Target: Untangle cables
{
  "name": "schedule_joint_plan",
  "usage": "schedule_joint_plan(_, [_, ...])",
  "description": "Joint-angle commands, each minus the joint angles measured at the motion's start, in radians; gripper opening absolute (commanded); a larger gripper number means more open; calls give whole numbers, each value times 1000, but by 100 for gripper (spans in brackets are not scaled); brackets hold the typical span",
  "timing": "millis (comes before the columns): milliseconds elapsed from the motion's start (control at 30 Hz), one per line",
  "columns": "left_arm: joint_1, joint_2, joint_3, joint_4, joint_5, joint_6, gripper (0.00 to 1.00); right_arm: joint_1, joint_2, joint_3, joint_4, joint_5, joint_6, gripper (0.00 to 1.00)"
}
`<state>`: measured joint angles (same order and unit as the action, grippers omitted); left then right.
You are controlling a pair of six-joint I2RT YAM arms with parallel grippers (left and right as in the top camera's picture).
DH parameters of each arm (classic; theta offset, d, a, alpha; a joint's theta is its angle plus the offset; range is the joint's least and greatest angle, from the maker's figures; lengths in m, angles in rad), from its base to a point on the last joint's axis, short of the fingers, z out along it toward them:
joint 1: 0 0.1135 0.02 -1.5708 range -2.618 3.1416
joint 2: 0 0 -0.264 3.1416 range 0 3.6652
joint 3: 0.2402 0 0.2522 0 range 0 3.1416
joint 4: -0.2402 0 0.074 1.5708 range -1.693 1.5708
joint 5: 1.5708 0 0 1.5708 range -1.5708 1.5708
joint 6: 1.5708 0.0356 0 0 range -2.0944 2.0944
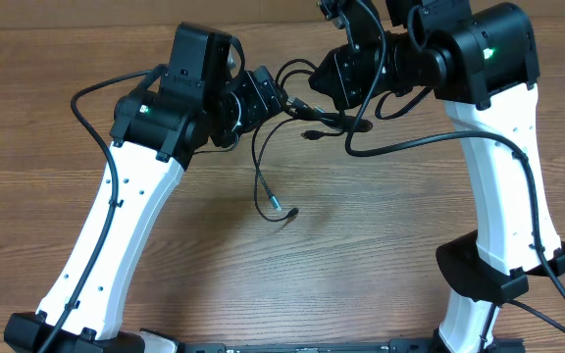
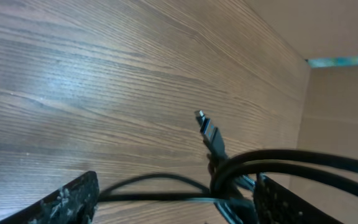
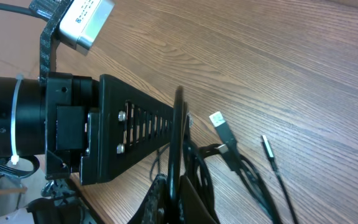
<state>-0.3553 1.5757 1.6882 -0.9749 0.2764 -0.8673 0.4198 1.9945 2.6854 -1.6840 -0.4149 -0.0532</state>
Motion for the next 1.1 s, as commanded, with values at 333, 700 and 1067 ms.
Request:
schedule_joint_plan(333, [3, -6, -4, 23, -21, -3, 71, 2, -37, 32, -9, -217, -6, 4])
schedule_joint_plan(700, [1, -6, -4, 32, 93, 17, 76, 2, -37, 32, -10, -129, -5, 4])
schedule_joint_plan(1067, [-5, -7, -4, 190, 424, 302, 75, 21, -37, 32, -10, -221, 1, 4])
